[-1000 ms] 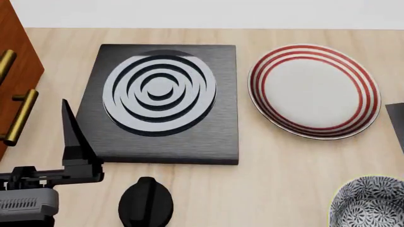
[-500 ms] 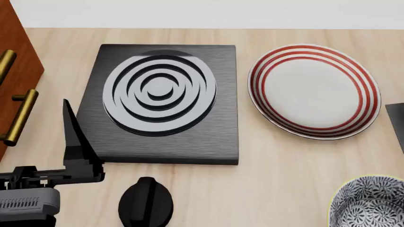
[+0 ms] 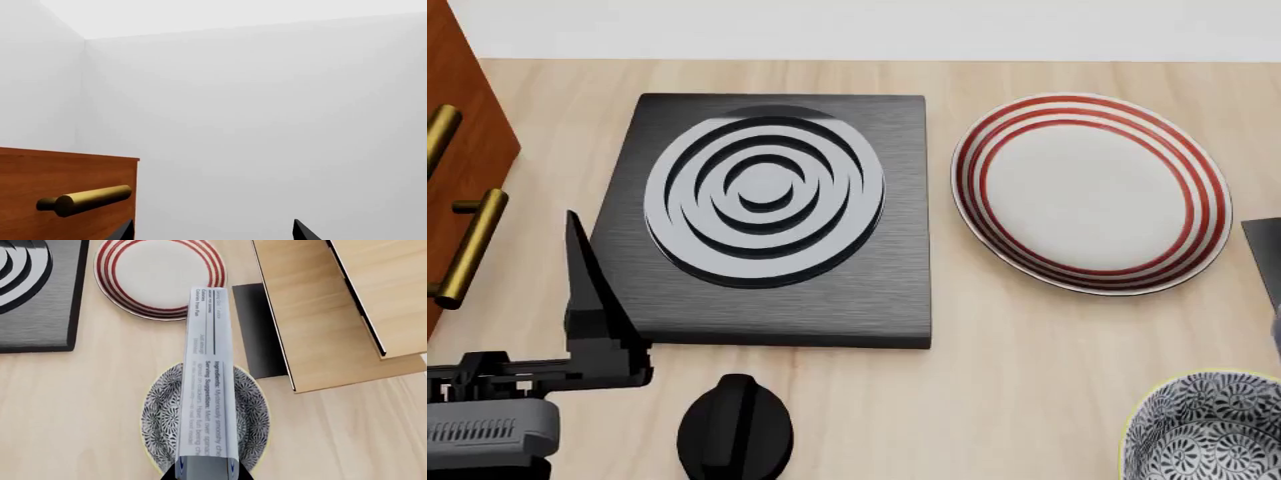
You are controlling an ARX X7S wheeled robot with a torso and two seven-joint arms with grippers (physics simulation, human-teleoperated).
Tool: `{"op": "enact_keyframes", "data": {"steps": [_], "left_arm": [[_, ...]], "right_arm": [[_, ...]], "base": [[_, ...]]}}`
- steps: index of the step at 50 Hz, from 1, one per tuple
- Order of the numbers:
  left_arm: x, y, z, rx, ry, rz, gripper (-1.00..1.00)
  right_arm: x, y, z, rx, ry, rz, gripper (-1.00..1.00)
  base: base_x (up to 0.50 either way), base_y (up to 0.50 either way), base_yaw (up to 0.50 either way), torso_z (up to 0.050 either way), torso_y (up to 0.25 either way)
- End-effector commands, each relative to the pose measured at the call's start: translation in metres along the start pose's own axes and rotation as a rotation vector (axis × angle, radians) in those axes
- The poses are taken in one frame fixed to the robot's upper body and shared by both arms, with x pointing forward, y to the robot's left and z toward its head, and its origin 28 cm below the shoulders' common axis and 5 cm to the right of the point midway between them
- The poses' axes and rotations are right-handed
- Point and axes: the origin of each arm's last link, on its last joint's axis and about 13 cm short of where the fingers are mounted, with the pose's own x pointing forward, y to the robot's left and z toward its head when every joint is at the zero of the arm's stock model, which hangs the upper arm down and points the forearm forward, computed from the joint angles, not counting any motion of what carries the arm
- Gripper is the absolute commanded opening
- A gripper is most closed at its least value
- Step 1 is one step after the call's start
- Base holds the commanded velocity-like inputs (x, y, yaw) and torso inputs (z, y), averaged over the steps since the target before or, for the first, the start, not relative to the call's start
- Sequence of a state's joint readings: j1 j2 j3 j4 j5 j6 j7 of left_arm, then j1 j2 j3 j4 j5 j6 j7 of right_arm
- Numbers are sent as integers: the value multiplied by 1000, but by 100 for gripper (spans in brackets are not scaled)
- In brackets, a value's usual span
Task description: Pick up the cream cheese and put it in the bowl.
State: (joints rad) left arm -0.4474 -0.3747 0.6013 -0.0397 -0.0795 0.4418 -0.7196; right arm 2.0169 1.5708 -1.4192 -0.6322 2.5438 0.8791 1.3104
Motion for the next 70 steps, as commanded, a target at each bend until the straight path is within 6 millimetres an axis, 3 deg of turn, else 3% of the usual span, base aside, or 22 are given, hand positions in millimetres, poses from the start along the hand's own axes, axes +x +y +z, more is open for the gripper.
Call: {"op": "enact_keyframes", "data": {"steps": [1,70], "left_arm": [[0,0,0,1,-1,-1,100],[0,1,1,-4,-3,11,100]], "right_arm": [[8,-5,4,25,-31,1,-100],[48,-10,-11,56,105,4,-100]], "base": [[0,0,0,0,0],[0,0,0,0,0]]}}
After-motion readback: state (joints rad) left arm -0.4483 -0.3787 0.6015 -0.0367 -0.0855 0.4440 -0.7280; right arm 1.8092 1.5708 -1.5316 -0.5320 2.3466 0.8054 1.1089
